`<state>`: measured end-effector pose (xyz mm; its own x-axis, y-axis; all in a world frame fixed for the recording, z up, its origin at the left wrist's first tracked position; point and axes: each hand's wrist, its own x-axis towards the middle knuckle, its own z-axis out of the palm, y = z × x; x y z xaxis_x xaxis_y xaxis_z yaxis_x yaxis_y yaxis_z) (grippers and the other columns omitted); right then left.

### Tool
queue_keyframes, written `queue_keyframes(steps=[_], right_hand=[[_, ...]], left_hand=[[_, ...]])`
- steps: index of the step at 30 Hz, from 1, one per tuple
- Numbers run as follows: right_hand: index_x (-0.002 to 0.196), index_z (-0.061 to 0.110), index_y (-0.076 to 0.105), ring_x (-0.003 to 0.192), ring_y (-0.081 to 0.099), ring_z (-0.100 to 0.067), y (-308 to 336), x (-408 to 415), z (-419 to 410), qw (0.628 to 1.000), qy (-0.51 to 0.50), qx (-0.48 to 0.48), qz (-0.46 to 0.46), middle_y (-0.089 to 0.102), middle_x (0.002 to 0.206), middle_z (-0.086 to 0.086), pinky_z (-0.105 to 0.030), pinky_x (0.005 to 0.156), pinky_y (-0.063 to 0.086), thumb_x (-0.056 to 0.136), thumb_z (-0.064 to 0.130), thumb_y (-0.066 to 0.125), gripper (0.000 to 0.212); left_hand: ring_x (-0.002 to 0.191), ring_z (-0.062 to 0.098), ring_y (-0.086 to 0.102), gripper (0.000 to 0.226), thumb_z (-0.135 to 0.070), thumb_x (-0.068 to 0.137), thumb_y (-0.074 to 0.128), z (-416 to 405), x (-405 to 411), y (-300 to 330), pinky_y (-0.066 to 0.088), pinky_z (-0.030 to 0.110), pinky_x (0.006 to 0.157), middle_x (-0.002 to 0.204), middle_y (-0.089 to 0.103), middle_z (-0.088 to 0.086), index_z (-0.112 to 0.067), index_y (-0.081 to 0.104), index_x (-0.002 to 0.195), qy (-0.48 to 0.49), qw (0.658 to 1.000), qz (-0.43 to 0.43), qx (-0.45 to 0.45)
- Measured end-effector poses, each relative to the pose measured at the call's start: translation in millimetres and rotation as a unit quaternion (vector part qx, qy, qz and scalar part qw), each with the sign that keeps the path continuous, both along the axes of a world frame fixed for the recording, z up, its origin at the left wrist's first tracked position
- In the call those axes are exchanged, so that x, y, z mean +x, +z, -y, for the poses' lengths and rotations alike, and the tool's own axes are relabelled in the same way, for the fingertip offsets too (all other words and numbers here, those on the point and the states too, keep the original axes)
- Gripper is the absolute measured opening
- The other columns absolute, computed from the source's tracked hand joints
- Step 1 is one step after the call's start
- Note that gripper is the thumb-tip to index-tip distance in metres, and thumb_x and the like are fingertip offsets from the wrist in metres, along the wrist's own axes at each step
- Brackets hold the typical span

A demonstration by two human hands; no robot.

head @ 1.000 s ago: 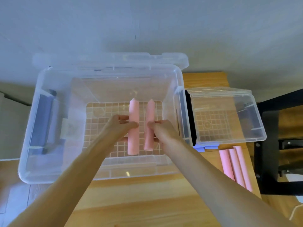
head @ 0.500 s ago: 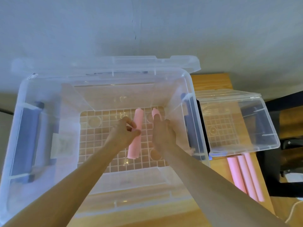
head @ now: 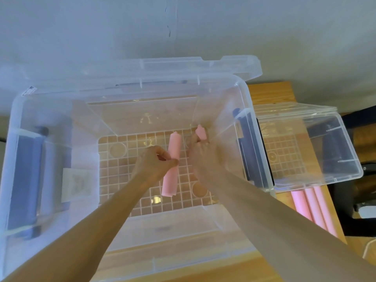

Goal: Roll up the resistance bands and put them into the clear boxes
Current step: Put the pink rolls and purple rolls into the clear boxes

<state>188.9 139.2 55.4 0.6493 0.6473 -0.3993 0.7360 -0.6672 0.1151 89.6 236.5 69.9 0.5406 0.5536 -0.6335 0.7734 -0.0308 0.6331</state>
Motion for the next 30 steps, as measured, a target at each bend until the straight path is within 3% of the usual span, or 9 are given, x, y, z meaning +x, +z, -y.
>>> queue_keyframes(steps=[2, 7, 10, 14, 19, 22, 25, 28, 30], right_hand=[[0.142, -0.002, 0.024, 0.088, 0.069, -0.026, -3, -1, -3, 1.000, 0.009, -0.007, 0.009, 0.066, 0.105, -0.013, -0.033, 0.068, 0.058, 0.094, 0.002, 0.050, 0.055], [0.139, -0.003, 0.029, 0.087, 0.068, -0.028, 6, 0, -7, 1.000, 0.008, -0.016, 0.007, 0.054, 0.120, -0.022, -0.034, 0.070, 0.060, 0.096, 0.008, 0.050, 0.049], [0.140, 0.000, 0.035, 0.103, 0.064, -0.023, 11, -5, 5, 0.999, 0.013, 0.011, -0.039, 0.052, 0.129, -0.018, -0.025, 0.073, 0.051, 0.097, 0.006, 0.052, 0.046], [0.124, 0.005, 0.053, 0.103, 0.058, -0.027, 22, -1, 11, 0.986, -0.092, 0.039, -0.136, 0.058, 0.123, -0.013, -0.029, 0.072, 0.035, 0.101, 0.007, 0.043, 0.025], [0.126, 0.007, 0.051, 0.106, 0.060, -0.029, 36, -9, 10, 0.937, -0.215, 0.134, -0.241, 0.060, 0.115, -0.012, -0.033, 0.082, 0.048, 0.104, 0.012, 0.040, 0.025], [0.124, 0.007, 0.045, 0.098, 0.058, -0.025, 39, -12, 14, 0.906, -0.274, 0.169, -0.274, 0.058, 0.112, -0.008, -0.032, 0.076, 0.048, 0.104, 0.018, 0.043, 0.024], [0.127, 0.003, 0.039, 0.104, 0.059, -0.029, 38, -14, 19, 0.903, -0.283, 0.147, -0.286, 0.057, 0.117, -0.011, -0.032, 0.074, 0.045, 0.101, 0.017, 0.049, 0.031], [0.121, 0.002, 0.053, 0.107, 0.060, -0.031, 35, -20, 21, 0.910, -0.262, 0.111, -0.300, 0.061, 0.114, -0.012, -0.036, 0.085, 0.048, 0.099, 0.015, 0.048, 0.026], [0.121, 0.007, 0.057, 0.108, 0.059, -0.029, 35, -24, 22, 0.921, -0.239, 0.087, -0.296, 0.062, 0.114, -0.011, -0.035, 0.083, 0.044, 0.098, 0.016, 0.046, 0.027]], left_hand=[[0.092, 0.025, 0.067, 0.028, -0.024, 0.080, 0.080, -2, 0, -1, 0.056, 0.042, 0.082, 0.100, 0.066, 0.001, -0.019, 0.054, 0.090, 0.005, 1.000, -0.003, -0.009], [0.100, 0.026, 0.064, 0.049, -0.023, 0.083, 0.077, -3, 0, -7, 0.054, 0.042, 0.088, 0.105, 0.061, 0.000, -0.018, 0.047, 0.121, 0.006, 1.000, -0.004, -0.026], [0.102, 0.028, 0.065, 0.043, -0.023, 0.081, 0.079, 0, 2, -12, 0.055, 0.049, 0.090, 0.110, 0.064, 0.003, -0.019, 0.052, 0.114, 0.003, 0.999, -0.006, -0.035], [0.099, 0.026, 0.066, 0.038, -0.024, 0.080, 0.078, 3, 17, -15, 0.056, 0.046, 0.088, 0.103, 0.064, 0.000, -0.017, 0.057, 0.111, -0.033, 0.999, -0.017, -0.019], [0.091, 0.028, 0.068, 0.029, -0.026, 0.079, 0.077, 3, 36, -29, 0.058, 0.047, 0.083, 0.095, 0.063, 0.001, -0.025, 0.049, 0.087, -0.012, 1.000, -0.025, -0.008], [0.087, 0.031, 0.069, 0.034, -0.021, 0.077, 0.078, 11, 45, -37, 0.059, 0.047, 0.080, 0.093, 0.064, 0.005, -0.026, 0.044, 0.080, -0.001, 1.000, -0.022, -0.007], [0.085, 0.027, 0.066, 0.030, -0.022, 0.080, 0.075, 21, 52, -41, 0.057, 0.040, 0.079, 0.083, 0.056, -0.002, -0.018, 0.047, 0.089, -0.005, 0.999, -0.030, -0.010], [0.079, 0.022, 0.065, 0.036, -0.028, 0.078, 0.076, 23, 58, -41, 0.056, 0.038, 0.073, 0.085, 0.062, 0.002, -0.008, 0.055, 0.098, -0.023, 0.999, -0.047, -0.003], [0.073, 0.020, 0.067, 0.032, -0.027, 0.075, 0.077, 23, 61, -39, 0.057, 0.035, 0.067, 0.081, 0.067, 0.005, -0.008, 0.062, 0.097, -0.037, 0.998, -0.047, 0.005]])
